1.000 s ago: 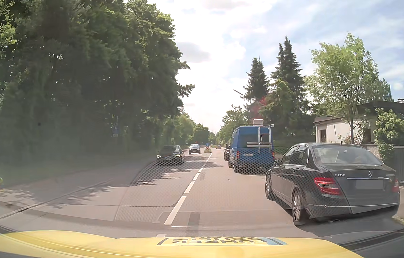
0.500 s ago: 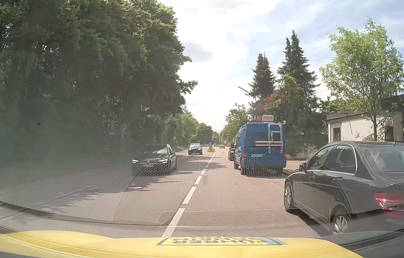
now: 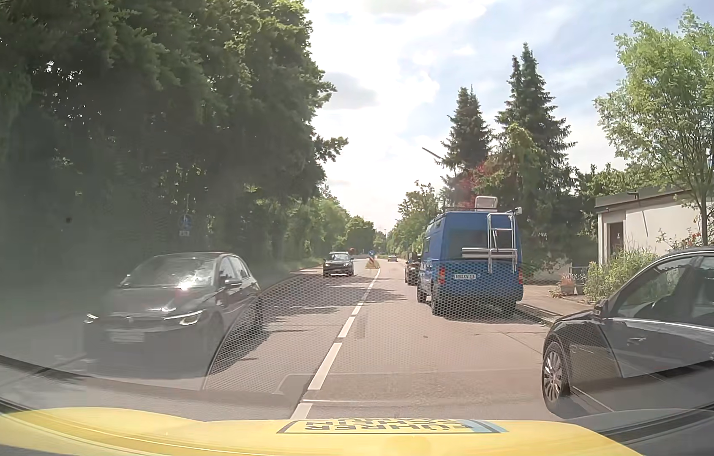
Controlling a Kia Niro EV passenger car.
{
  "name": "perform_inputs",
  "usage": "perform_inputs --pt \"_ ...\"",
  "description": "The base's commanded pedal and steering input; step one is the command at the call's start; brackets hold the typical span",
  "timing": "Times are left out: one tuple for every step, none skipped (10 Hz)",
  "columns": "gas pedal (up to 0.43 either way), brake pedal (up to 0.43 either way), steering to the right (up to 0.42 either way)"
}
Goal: Follow the waypoints while adhering to traffic rules and regulations
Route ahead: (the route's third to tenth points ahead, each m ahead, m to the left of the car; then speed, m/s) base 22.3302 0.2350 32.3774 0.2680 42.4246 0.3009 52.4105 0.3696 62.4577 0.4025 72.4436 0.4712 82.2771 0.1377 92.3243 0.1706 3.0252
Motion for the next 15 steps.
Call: perform_inputs --pt "0.0 0.128 0.015" --pt "0.0 0.122 0.015" --pt "0.0 0.116 0.015" --pt "0.0 0.098 0.018" --pt "0.0 0.079 0.028" --pt "0.0 0.055 0.036" --pt "0.0 0.012 0.04" --pt "0.0 0.0 0.04" --pt "0.0 0.0 0.042" --pt "0.0 0.0 0.049" --pt "0.0 0.0 0.062" --pt "0.0 0.0 0.071" --pt "0.0 0.0 0.074" --pt "0.0 0.0 0.074" --pt "0.039 0.0 0.073"
